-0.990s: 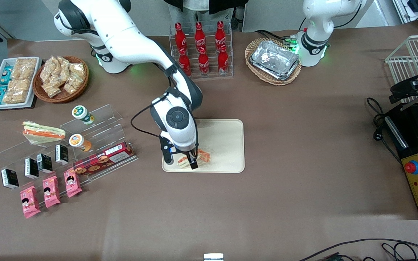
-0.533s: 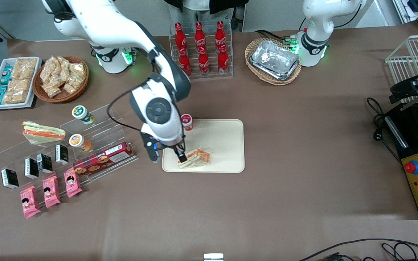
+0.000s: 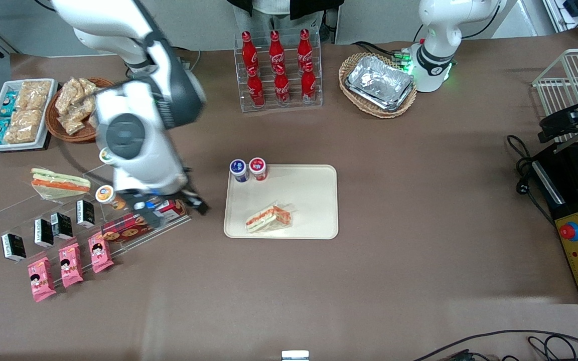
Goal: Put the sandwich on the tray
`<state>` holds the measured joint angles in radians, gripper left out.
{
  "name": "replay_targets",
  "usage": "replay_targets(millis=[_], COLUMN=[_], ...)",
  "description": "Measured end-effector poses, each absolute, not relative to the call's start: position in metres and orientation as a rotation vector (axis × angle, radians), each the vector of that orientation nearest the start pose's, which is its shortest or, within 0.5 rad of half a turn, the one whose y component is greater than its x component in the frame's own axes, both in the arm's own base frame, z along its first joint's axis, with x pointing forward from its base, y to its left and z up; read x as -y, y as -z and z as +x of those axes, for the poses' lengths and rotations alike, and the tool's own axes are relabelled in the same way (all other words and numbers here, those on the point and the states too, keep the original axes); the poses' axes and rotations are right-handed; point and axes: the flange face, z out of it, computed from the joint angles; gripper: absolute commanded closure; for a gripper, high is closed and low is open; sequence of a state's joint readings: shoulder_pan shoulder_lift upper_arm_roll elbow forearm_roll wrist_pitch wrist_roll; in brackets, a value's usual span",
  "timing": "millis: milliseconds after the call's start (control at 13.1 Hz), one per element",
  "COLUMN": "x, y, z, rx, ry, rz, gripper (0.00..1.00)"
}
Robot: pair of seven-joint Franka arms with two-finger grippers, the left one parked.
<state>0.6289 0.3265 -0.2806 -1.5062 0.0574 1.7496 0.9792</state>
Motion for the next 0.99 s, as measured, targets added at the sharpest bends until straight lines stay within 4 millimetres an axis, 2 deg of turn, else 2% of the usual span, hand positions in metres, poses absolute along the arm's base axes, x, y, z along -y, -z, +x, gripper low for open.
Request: replay_targets(millis=[228, 381, 609, 838, 990], x=[-0.166, -0.129, -0.067, 0.001, 0.037], y=[-0.505, -0.518, -0.54, -0.562, -0.572], z=[0.61, 0.615, 0.618, 0.612, 0.607], rx=[-0.604, -0.366, -0.105, 0.168, 0.338], ry=[-0.124, -0.108, -0.066, -0.016, 0.022], rz=[-3.143, -3.158, -3.152, -3.136, -3.134], gripper=[0.01, 0.01, 0.0, 0.0, 0.0])
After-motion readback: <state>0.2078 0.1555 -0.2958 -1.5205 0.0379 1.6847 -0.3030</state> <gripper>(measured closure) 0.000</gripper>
